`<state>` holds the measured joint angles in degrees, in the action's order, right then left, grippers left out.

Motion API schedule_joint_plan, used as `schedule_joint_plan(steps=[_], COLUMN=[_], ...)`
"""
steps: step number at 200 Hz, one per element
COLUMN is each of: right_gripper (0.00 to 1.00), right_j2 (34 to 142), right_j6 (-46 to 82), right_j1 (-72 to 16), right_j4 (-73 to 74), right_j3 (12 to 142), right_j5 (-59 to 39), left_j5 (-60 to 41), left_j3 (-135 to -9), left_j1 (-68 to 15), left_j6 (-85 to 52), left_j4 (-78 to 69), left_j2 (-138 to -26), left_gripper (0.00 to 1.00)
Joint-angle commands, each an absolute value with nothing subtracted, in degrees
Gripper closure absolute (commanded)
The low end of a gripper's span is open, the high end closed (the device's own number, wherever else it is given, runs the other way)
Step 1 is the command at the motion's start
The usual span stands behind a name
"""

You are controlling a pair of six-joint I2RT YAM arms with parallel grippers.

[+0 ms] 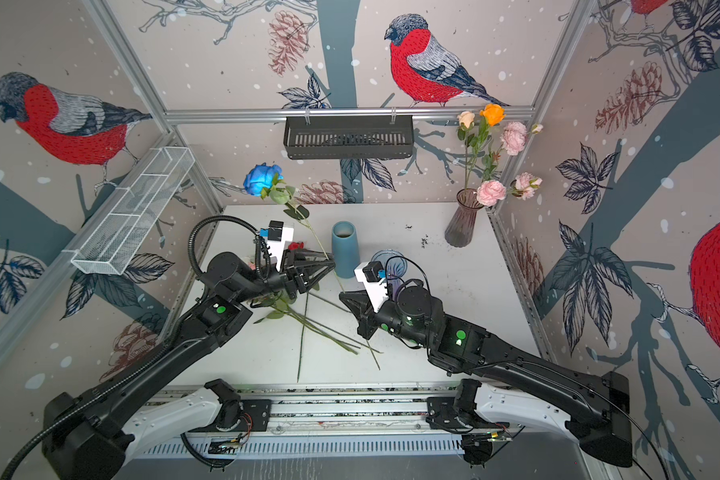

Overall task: Arrange the flowers into the vase
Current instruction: 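Lower the blue rose into the purple-blue vase while the right gripper draws back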

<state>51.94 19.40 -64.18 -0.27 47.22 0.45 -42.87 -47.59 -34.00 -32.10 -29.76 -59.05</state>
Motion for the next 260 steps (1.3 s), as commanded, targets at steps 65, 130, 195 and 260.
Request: schedule_joint_plan(steps=[65,130,195,260], right_gripper=[0.40,0.39,0.39,0.38], right_j2=[44.5,26.3,22.1,20.7], right_j6=[22.6,33.7,34.5,34.2], right_j1=[-63.6,-56.4,-56.4,-56.5], right_j4=[-9.7,-24.0,-24.7,-22.0], right_j3=[45.9,37.4,34.5,29.8], right_j5=[23.9,39.2,37.8,36.6], left_j5=[-39.5,-34.1,-29.6,-20.4], left_j3=[-55.4,-76.9,-88.3,-94.5], left_j1=[-34.1,-34.2,-36.5,-43.0], left_j6=[-26.1,-17.7,-6.7,2.7], left_j4=[-23.8,-20.2,-10.6,3.0], left_j2=[-61.0,-72.8,-84.1,-92.6], left_gripper=[1.00,1.00,1.00,1.00])
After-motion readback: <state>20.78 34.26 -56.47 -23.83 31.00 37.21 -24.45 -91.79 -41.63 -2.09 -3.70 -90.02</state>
